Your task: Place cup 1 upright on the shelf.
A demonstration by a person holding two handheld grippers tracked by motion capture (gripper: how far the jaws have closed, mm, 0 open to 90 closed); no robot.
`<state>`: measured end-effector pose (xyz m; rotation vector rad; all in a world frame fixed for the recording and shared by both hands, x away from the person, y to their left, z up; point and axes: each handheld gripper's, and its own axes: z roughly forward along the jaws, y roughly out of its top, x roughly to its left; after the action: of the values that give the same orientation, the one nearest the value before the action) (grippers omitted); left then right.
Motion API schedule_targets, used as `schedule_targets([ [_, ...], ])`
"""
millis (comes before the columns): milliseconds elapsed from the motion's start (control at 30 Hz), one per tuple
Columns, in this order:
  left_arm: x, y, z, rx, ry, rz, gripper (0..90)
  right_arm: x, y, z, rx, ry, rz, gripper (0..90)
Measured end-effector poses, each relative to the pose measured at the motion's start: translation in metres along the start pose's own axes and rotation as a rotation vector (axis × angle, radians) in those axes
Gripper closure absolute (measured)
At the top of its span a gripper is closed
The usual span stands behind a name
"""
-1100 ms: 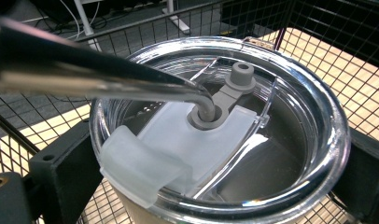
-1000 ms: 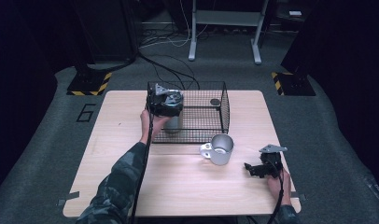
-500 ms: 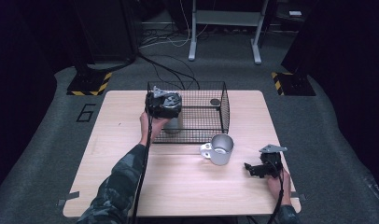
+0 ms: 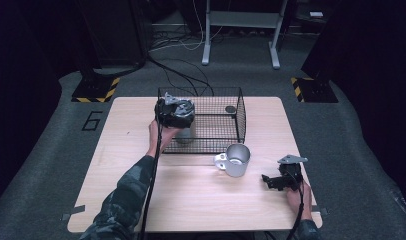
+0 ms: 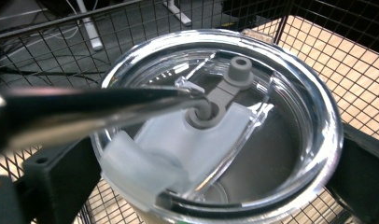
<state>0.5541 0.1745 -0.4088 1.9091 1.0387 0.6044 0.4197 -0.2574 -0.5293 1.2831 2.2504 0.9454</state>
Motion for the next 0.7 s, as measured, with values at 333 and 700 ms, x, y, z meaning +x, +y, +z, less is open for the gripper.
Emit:
schedule_targets([
  [333,-0.002,0.005,-0.010,-0.027,0.004,0.015,0.0,0.000,0.000,0.000,-0.002,-0.001,0.000,0.1],
  [700,-0.003,0.011,-0.027,-0.041,0.019,0.049,0.0,0.000,0.000,0.000,-0.003,0.001,0.001,0.1],
])
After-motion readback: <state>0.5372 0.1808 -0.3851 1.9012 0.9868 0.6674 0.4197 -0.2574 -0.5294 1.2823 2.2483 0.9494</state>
